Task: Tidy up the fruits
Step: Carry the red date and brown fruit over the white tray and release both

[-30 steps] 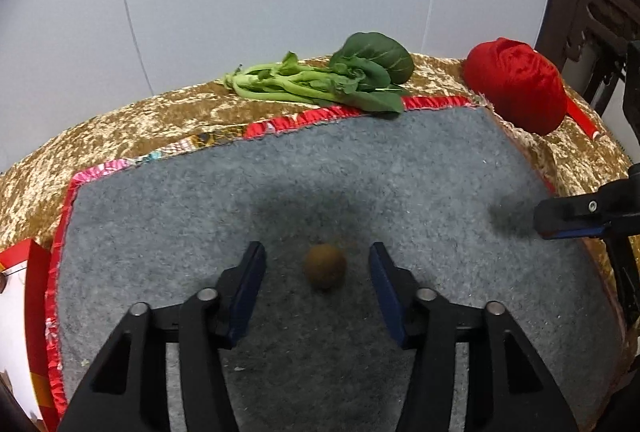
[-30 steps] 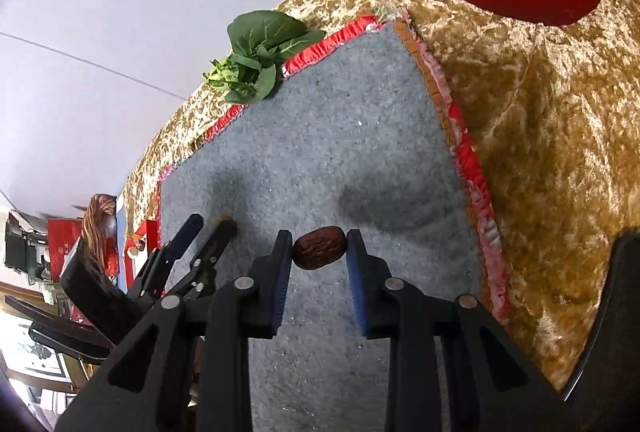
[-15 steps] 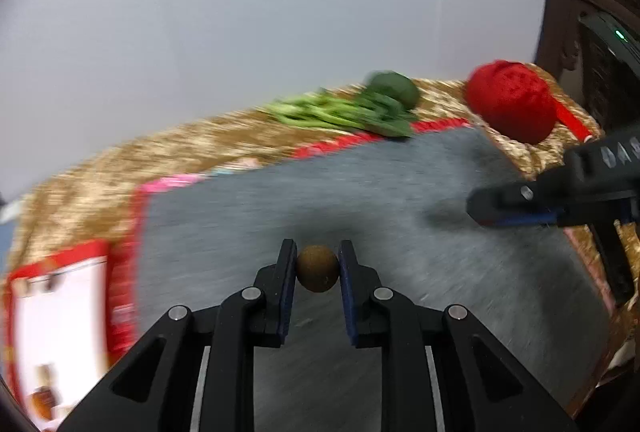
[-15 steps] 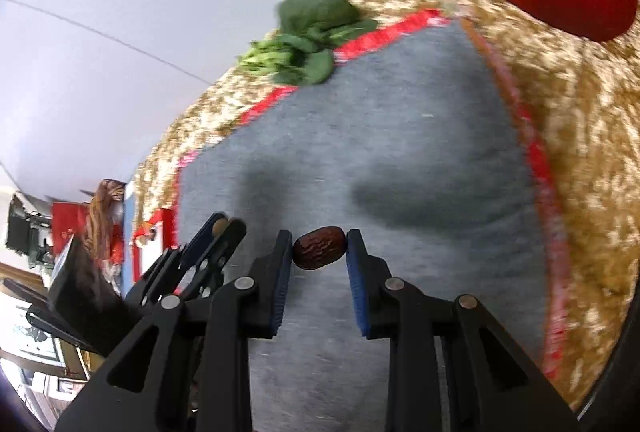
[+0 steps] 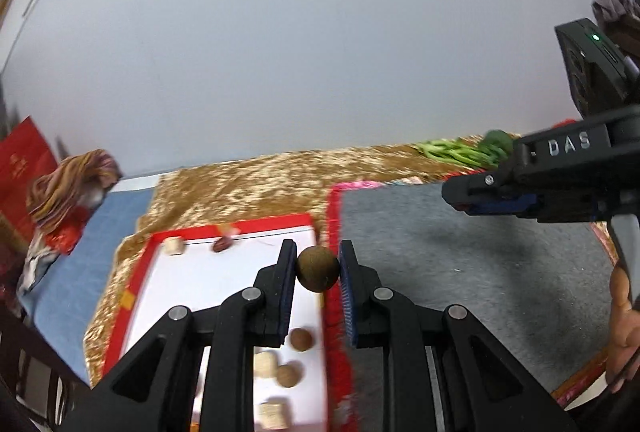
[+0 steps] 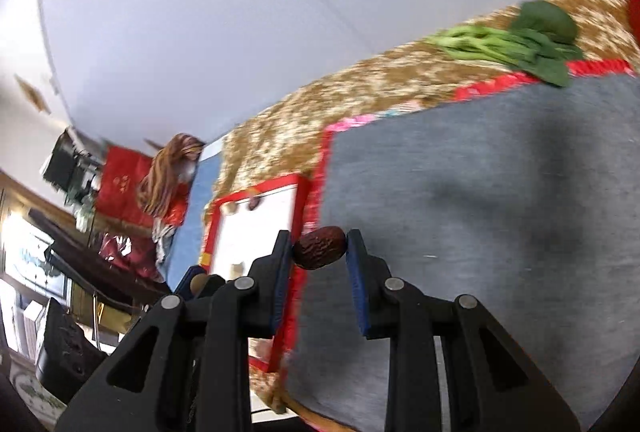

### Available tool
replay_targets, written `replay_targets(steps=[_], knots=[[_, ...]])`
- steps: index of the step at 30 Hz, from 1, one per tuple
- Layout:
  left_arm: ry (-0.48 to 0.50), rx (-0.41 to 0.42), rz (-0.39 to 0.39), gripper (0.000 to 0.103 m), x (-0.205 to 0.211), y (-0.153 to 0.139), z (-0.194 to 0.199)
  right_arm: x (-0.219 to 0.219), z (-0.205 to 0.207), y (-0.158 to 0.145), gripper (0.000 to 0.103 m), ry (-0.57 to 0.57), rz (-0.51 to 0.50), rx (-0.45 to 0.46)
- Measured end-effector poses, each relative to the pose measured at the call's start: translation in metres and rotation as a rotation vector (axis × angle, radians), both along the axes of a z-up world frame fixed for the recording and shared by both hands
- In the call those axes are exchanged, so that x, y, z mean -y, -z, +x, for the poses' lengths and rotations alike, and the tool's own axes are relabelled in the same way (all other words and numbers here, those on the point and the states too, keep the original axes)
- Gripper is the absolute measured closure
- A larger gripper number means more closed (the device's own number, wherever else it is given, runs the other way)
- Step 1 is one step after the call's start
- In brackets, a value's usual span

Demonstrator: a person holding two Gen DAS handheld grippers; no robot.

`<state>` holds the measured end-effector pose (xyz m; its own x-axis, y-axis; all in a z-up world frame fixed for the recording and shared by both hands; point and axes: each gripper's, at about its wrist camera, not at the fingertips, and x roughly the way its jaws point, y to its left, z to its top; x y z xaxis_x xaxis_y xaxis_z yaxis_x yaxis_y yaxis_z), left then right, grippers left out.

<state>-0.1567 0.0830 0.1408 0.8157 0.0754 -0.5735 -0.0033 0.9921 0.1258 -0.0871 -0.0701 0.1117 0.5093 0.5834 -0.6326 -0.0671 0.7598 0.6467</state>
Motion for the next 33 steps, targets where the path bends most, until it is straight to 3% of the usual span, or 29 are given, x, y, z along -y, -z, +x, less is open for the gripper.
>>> replay_targets(steps=[13, 33], knots=[[-0.068, 0.043, -0.032, 0.083, -0.04, -0.007, -0.001, -0.06, -0.025, -0.021, 0.074, -0.071, -0.068, 0.158], [-0.101, -0.008, -0.067, 0.083, -0.073, 0.002, 0.012, -0.089, -0.026, -0.005, 0.074, -0.151, -0.073, 0.138]])
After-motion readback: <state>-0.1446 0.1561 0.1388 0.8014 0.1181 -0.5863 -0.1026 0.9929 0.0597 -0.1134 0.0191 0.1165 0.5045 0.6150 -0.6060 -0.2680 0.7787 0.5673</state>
